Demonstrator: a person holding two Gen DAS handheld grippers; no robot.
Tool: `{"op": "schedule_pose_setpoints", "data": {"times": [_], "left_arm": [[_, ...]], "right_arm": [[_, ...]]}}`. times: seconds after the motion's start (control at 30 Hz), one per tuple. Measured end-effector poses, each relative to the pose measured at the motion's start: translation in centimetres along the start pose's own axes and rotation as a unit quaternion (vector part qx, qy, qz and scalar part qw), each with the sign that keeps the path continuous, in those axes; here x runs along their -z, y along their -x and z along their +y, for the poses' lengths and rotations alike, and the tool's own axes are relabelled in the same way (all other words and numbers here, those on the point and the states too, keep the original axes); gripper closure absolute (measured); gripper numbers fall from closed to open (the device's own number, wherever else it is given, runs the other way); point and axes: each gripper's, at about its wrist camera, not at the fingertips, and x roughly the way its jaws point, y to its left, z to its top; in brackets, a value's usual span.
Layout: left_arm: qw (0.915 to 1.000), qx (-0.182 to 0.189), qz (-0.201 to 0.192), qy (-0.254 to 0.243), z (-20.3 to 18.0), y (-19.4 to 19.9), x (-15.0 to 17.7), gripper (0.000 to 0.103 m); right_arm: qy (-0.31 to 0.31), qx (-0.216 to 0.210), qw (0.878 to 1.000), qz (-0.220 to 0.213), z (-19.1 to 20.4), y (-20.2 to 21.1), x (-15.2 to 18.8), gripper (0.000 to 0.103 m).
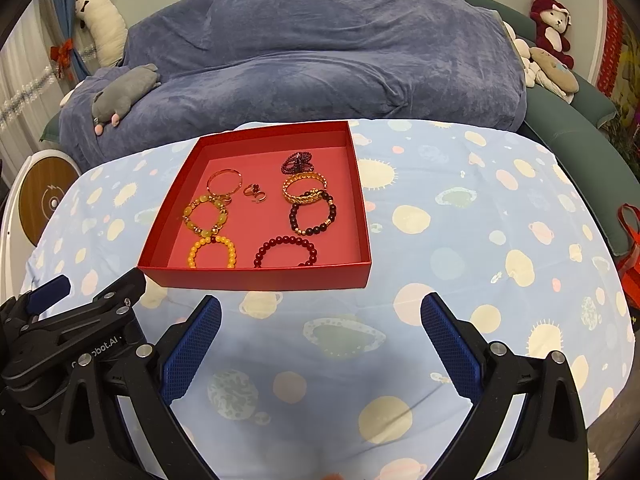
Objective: Organize jewelry
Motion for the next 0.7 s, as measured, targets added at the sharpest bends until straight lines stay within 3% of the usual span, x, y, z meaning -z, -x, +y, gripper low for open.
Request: {"op": "schedule_pose_setpoints", "data": {"times": [0.7], "left_arm": [[1.0,-0.003,-0.002,-0.005,-0.25,-0.26,0.04,0.007]], "right_arm": [[0.001,0.001,1.0,0.0,0.01,0.03,-0.01,0.007]]}}
